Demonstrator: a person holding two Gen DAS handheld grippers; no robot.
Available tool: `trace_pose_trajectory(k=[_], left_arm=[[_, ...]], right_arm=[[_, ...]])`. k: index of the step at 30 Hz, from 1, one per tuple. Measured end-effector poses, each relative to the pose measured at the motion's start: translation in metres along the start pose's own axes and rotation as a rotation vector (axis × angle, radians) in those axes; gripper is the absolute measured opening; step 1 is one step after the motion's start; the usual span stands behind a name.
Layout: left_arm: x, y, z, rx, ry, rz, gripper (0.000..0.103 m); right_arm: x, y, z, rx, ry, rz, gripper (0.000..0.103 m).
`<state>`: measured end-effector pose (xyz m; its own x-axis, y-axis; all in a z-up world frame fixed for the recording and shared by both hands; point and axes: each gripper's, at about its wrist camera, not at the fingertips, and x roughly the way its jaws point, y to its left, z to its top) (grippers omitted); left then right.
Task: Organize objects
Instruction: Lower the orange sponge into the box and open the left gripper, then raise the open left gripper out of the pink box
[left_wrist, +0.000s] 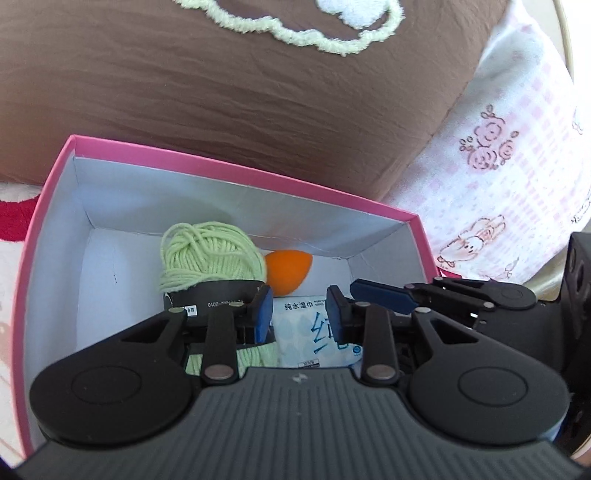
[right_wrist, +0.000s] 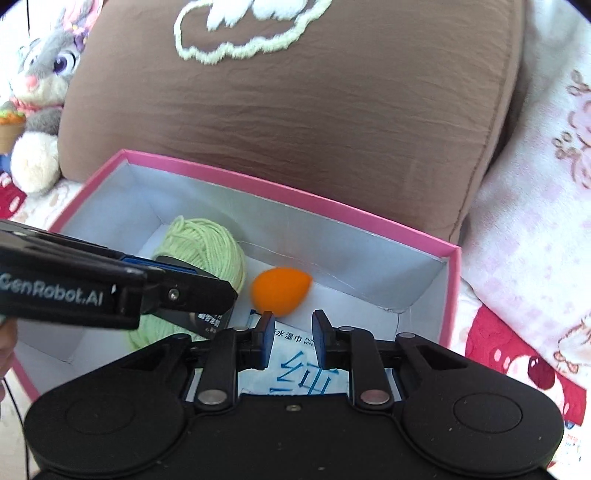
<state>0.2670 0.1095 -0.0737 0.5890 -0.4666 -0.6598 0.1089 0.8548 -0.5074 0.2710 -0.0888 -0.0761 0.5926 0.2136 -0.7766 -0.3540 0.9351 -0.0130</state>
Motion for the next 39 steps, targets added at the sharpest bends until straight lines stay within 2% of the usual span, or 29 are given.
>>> trace_pose_trajectory(k=[9,12,19,22,27,33,34,36,39], left_arm=[[-0.015,-0.027,-0.009,0.094,0.039,0.065,0.031],[-0.029,-0.035,-0.013,0.125,0.034,0.117,0.033],[-0.068,-0.046,-0.02,0.138,0.025,0.161,0.039],[-0.087,-0.054,-0.024,0.145,0.056,0.214,0.043],[-0.124,-0.066,-0.031,0.153,0.074,0.173,0.054],[-0.161,-0.085,-0.038,0.201,0.033,0.218,0.065],[-0.165,-0.087,-0.039,0.208,0.033,0.229,0.067],[-0.173,-0.09,-0.041,0.221,0.042,0.257,0.077],[-0.182,-0.09,-0.045,0.223,0.064,0.303,0.08]], right_arm=[[-0.036,0.011,-0.015,-0.033,-0.038,0.036,0.026],[-0.054,0.016,-0.022,-0.043,-0.059,0.049,0.028],[-0.093,0.03,-0.034,-0.062,-0.105,0.066,0.032],[-0.107,0.035,-0.036,-0.07,-0.103,0.067,0.034],[-0.137,0.044,-0.038,-0.106,-0.11,0.06,0.038],[-0.168,0.048,-0.039,-0.095,-0.1,0.079,0.04],[-0.172,0.048,-0.039,-0.089,-0.095,0.081,0.04],[-0.181,0.048,-0.041,-0.079,-0.09,0.091,0.042],[-0.193,0.049,-0.044,-0.083,-0.095,0.097,0.045]])
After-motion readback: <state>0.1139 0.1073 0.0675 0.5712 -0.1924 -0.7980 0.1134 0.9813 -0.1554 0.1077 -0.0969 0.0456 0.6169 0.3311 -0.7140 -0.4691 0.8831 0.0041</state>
